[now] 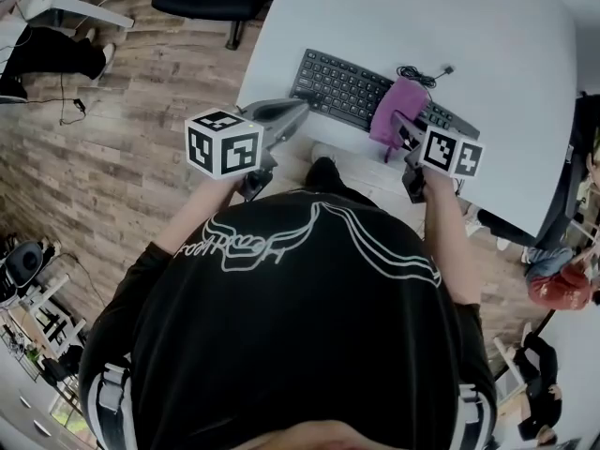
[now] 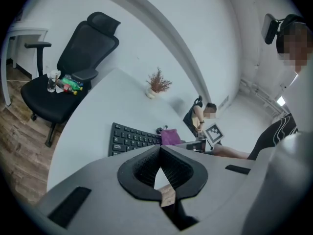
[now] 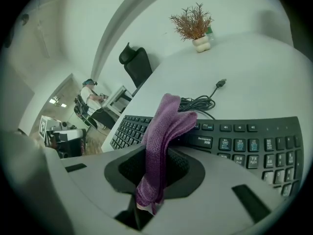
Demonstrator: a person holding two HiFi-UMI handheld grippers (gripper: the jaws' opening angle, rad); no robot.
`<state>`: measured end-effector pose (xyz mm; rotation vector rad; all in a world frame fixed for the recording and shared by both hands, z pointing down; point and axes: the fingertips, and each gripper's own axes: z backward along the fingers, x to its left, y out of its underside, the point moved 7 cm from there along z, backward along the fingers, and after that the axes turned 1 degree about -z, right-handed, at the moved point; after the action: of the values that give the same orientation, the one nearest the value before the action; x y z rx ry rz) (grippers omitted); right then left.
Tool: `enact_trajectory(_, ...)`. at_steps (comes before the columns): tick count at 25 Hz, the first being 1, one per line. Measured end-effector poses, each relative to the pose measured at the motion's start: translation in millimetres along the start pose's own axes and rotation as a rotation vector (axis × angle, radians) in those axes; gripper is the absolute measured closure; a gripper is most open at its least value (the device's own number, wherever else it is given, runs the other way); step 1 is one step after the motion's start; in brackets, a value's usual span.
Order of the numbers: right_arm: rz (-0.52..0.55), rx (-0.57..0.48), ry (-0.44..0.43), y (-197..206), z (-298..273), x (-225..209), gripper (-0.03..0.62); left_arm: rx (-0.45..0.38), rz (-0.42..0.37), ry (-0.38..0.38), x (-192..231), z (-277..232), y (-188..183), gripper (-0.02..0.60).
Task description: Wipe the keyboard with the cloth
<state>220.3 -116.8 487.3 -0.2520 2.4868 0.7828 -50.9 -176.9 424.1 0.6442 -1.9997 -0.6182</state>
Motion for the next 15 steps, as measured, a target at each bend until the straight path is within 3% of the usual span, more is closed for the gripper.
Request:
enact_trajectory(8, -0.024, -0.041, -0.011, -2.1, 1.5, 4.1, 0.533, 0.002, -0.038, 0.034, -10.9, -3.0, -8.3, 0.574)
enact_trajectory(15, 0.026, -0.195, -0.052, -12.1, 24.2, 35.9, 0.533, -0.021, -0.078, 0.054, -24.8, 14.6, -12.7, 0.574)
